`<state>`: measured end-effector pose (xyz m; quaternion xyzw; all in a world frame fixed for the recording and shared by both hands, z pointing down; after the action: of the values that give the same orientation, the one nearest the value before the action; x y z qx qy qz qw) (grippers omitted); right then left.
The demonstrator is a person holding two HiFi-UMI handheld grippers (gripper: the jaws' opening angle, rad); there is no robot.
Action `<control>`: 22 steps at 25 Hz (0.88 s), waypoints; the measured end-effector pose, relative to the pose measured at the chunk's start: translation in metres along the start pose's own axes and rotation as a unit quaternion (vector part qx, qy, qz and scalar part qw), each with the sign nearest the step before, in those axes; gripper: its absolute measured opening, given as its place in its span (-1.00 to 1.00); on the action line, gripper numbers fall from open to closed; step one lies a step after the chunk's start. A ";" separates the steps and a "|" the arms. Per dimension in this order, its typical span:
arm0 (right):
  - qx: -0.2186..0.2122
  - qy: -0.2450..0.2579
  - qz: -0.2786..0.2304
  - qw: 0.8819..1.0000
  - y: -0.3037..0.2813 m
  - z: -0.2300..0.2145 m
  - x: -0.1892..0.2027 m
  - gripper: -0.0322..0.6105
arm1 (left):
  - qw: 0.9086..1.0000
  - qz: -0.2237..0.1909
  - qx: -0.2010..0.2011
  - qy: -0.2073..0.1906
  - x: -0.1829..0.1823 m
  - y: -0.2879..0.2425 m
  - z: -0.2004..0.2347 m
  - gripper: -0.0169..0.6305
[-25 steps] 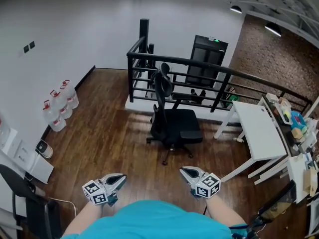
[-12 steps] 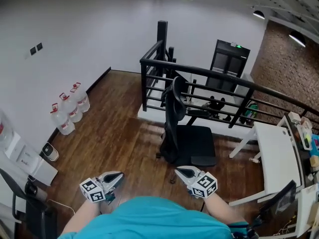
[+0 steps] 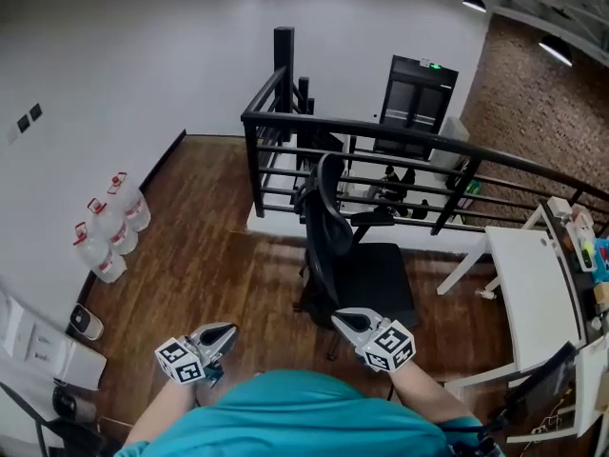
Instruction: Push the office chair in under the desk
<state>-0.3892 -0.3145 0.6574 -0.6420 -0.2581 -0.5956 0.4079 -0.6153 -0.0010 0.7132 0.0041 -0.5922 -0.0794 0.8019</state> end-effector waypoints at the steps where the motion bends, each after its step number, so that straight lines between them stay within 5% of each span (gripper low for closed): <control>1: 0.010 0.003 0.008 1.000 -0.019 -0.008 -0.005 -0.89 | 1.000 0.003 0.009 0.001 -0.005 -0.007 0.028 -0.86; 5: 0.052 -0.005 0.039 0.998 -0.090 -0.026 -0.019 -0.72 | 0.999 0.013 0.049 -0.005 -0.036 -0.023 0.120 -0.86; 13: 0.141 -0.019 0.084 0.986 -0.147 -0.082 -0.011 -0.32 | 0.990 0.046 0.095 -0.096 -0.072 -0.110 0.220 -0.86; 17: 0.130 -0.038 0.112 0.984 -0.157 -0.113 -0.004 -0.25 | 0.985 0.059 0.099 -0.128 -0.082 -0.171 0.243 -0.87; 22: 0.092 -0.062 0.135 0.985 -0.167 -0.138 -0.026 -0.25 | 0.958 0.106 0.112 -0.241 -0.099 -0.254 0.250 -0.66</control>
<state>-0.6067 -0.3359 0.6626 -0.6666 -0.2470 -0.4677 0.5252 -0.9122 -0.2170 0.6681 0.0124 -0.7700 0.0740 0.6336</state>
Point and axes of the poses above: the fingertips, and each gripper's own axes: y backward along the fingers, z to its left, x out of its underside, the point moved 10 cm from there along y, backward along the fingers, and after that the axes turned 14 degrees about -x, right-handed, at the moved point
